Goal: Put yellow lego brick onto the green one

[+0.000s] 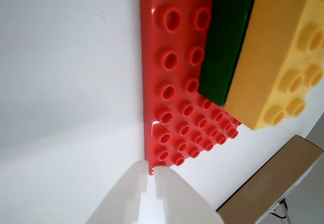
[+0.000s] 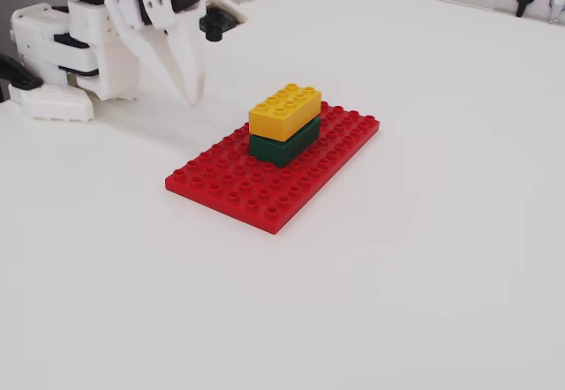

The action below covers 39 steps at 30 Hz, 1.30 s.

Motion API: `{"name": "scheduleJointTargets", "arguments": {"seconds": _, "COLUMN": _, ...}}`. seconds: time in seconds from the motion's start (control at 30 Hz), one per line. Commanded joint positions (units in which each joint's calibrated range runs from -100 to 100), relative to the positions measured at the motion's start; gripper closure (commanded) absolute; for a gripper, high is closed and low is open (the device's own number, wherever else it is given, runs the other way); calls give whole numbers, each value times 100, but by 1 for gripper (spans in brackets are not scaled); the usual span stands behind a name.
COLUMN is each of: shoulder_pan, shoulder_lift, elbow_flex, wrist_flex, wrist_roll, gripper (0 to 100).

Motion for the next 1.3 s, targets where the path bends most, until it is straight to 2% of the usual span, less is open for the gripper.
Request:
{"name": "scheduleJointTargets", "arguments": {"seconds": 0.0, "shoulder_pan": -48, "shoulder_lift": -677, "elbow_flex": 377, "wrist_flex": 283, "wrist_roll": 1, "gripper": 99}}
{"name": "scheduleJointTargets", "arguments": {"seconds": 1.27, "shoulder_pan": -41, "shoulder_lift": -652, "elbow_flex": 431, "wrist_flex": 335, "wrist_roll": -15, "gripper": 98}}
